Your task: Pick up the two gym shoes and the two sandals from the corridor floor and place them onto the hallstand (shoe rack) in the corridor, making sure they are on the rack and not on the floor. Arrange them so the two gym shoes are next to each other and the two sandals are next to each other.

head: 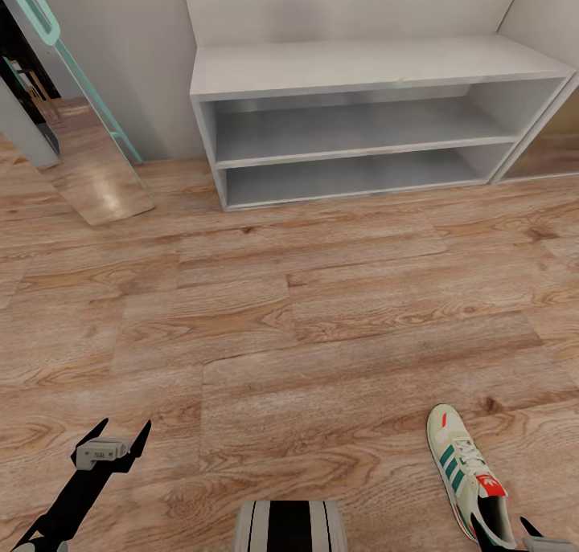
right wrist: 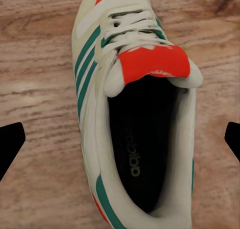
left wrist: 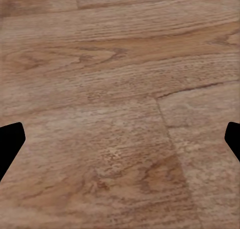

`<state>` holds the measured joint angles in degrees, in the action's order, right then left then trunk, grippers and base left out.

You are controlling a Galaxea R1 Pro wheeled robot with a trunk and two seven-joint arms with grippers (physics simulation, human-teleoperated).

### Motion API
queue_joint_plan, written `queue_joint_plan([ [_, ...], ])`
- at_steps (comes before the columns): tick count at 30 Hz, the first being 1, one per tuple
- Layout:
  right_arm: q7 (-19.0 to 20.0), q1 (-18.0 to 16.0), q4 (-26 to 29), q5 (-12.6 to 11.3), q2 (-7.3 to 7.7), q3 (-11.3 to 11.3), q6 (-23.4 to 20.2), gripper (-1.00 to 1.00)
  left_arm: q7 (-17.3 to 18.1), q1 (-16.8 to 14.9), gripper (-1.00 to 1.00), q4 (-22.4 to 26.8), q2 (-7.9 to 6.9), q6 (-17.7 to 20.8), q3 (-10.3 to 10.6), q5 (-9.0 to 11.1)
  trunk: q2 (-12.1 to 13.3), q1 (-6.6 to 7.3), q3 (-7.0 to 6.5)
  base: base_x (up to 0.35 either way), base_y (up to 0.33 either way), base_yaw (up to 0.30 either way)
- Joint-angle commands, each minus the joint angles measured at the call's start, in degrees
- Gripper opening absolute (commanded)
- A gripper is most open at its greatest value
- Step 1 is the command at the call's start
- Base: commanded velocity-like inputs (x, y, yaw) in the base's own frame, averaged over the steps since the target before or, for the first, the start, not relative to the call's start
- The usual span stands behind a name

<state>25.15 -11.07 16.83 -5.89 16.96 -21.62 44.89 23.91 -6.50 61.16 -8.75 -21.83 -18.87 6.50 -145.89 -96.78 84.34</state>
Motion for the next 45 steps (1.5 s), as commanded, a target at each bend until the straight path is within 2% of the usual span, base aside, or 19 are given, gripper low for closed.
queue_joint_plan([
  [1, 0.01, 0.00, -0.01, 0.00, 0.04, 0.00, 0.00, 1.00, 0.00, 0.00, 1.00, -0.01, -0.01, -0.01, 0.00, 0.00, 0.00, 0.00, 0.00, 0.000, 0.000, 0.000],
  [10, 0.73, 0.00, -0.18, 0.07, 0.20, 0.19, -0.05, 1.00, 0.00, 0.00, 1.00, 0.01, -0.03, -0.05, -0.02, 0.00, 0.00, 0.00, 0.00, 0.000, 0.000, 0.000],
  [20, 1.91, -0.10, -1.32, 0.09, 0.95, 2.82, -0.07, 1.00, 0.00, 0.00, 1.00, 0.01, -0.04, -0.07, -0.02, 0.00, 0.00, 0.00, 0.00, 0.000, 0.000, 0.000],
  [26, 2.07, -0.15, -1.49, 0.08, 1.12, 3.49, -0.07, 1.00, 0.00, 0.00, 1.00, -0.01, -0.04, -0.24, -0.02, 0.00, 0.00, 0.00, 0.00, 0.000, 0.000, 0.000],
  [45, 2.16, -0.18, -1.46, 0.06, 1.15, 4.00, 0.03, 1.00, 0.00, 0.00, 1.00, -0.05, -0.04, -0.65, -0.02, 0.00, 0.00, 0.00, 0.00, 0.000, 0.000, 0.000],
])
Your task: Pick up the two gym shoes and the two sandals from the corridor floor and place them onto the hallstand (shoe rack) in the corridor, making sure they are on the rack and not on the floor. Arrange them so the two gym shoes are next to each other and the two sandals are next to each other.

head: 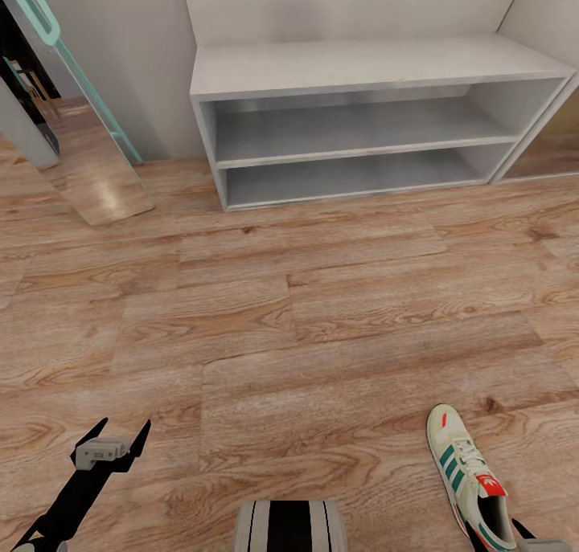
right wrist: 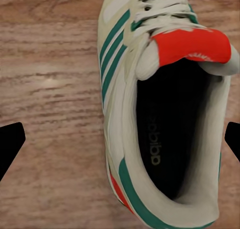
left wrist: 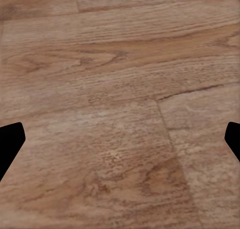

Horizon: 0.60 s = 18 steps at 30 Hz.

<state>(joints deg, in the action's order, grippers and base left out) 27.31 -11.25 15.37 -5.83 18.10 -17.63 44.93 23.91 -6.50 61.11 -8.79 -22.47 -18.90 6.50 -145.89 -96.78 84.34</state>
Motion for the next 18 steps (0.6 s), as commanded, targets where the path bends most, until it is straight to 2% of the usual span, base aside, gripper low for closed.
queue_joint_plan([
  [1, -0.01, 0.00, 0.00, -0.03, 0.02, -0.03, 0.00, 1.00, 0.00, 0.00, 1.00, 0.00, 0.00, -0.01, 0.00, 0.00, 0.00, 0.00, 0.00, 0.000, 0.000, 0.000],
  [11, -0.25, 0.00, 0.06, -0.50, 0.14, -0.37, -0.06, 1.00, 0.00, 0.00, 1.00, -0.02, 0.00, -0.04, 0.00, 0.00, 0.00, 0.00, 0.00, 0.000, 0.000, 0.000],
  [18, -0.22, 0.00, 0.02, -0.74, 0.88, -0.64, -0.52, 1.00, 0.00, 0.00, 1.00, -0.02, 0.00, -0.05, 0.00, 0.00, 0.00, 0.00, 0.00, 0.000, 0.000, 0.000],
])
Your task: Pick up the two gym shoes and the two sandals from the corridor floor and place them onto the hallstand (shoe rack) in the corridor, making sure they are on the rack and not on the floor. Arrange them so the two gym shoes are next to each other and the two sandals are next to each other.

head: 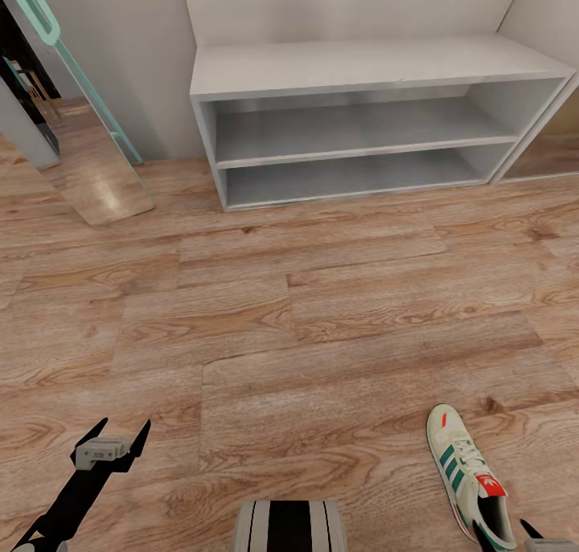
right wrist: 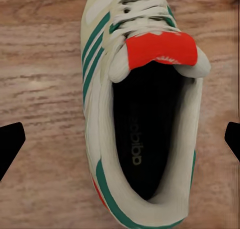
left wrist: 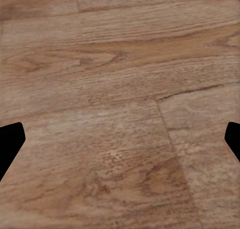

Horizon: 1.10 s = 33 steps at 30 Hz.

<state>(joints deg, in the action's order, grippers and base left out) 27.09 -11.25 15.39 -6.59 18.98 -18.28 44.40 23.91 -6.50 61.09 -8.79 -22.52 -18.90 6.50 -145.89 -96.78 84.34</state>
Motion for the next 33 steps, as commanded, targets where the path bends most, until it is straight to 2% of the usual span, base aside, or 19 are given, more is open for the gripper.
queue_joint_plan([
  [1, 0.03, 0.00, 0.00, 0.01, 0.13, -0.01, -0.07, 1.00, 0.00, 0.00, 1.00, 0.00, 0.00, -0.03, 0.02, 0.00, 0.00, 0.00, 0.00, 0.000, 0.000, 0.000],
  [15, 2.31, 0.00, -0.01, -0.45, 0.96, -0.13, -1.23, 1.00, 0.00, 0.00, 1.00, 0.01, 0.07, -0.14, 0.08, 0.00, 0.00, 0.00, 0.00, 0.000, 0.000, 0.000],
  [19, 5.15, 0.00, -0.01, -1.44, 1.38, -0.27, -2.00, 1.00, 0.00, 0.00, 1.00, 0.02, 0.08, -0.13, 0.08, 0.00, 0.00, 0.00, 0.00, 0.000, 0.000, 0.000],
  [22, 7.97, 0.00, -0.01, -3.10, 1.61, -1.00, -2.59, 1.00, 0.00, 0.00, 1.00, 0.04, 0.08, -0.15, 0.08, 0.00, 0.00, 0.00, 0.00, 0.000, 0.000, 0.000],
  [33, 10.83, 0.00, -0.01, -4.83, 1.54, -1.92, -2.95, 1.00, 0.00, 0.00, 1.00, 0.03, 0.09, -0.14, 0.09, 0.06, 0.00, 0.00, 0.00, 0.000, 0.000, 0.000],
])
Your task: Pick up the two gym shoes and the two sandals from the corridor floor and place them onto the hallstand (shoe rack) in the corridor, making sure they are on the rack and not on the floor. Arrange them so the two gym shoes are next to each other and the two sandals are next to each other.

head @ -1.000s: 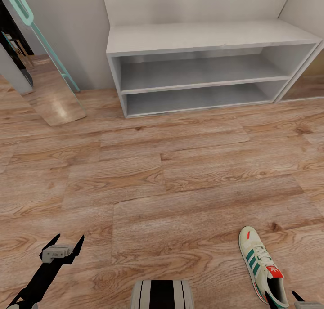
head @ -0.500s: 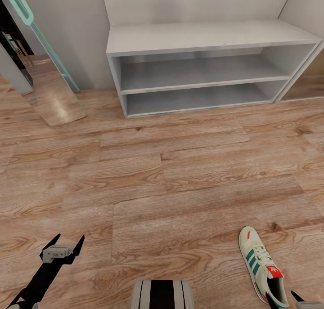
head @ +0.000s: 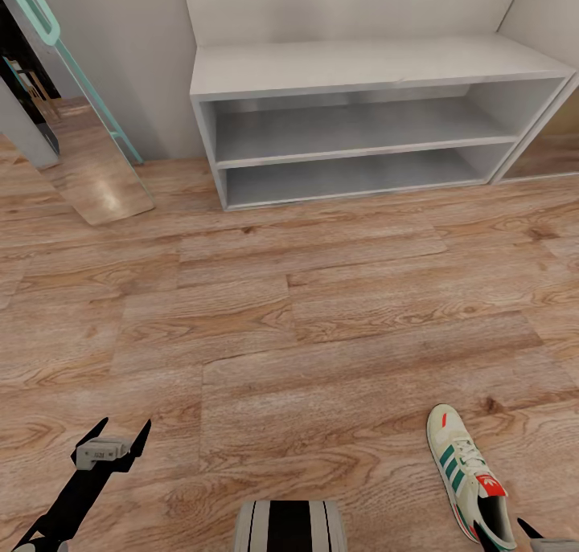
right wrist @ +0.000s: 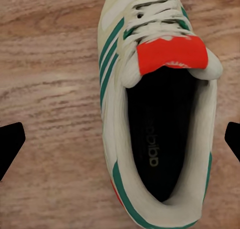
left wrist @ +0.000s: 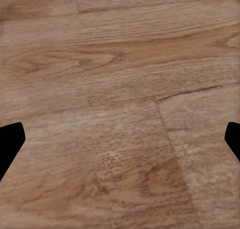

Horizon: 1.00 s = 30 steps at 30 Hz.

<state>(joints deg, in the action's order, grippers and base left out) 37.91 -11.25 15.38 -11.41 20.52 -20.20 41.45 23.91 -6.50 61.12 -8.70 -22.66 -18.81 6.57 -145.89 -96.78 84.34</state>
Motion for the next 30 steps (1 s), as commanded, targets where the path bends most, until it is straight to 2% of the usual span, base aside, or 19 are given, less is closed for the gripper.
queue_joint_plan([
  [1, 0.12, 0.00, 0.00, -0.08, -0.03, -0.04, -0.01, 1.00, 0.00, 0.00, 1.00, 0.01, 0.00, 0.01, 0.00, 0.01, 0.00, 0.00, 0.00, 0.000, 0.000, 0.000],
  [30, 0.19, 0.00, 0.00, -0.61, 0.37, -0.34, -0.19, 1.00, 0.07, 0.00, 1.00, 0.00, 0.00, 0.07, 0.00, 0.02, 0.00, 0.00, 0.00, 0.000, 0.000, 0.000],
])
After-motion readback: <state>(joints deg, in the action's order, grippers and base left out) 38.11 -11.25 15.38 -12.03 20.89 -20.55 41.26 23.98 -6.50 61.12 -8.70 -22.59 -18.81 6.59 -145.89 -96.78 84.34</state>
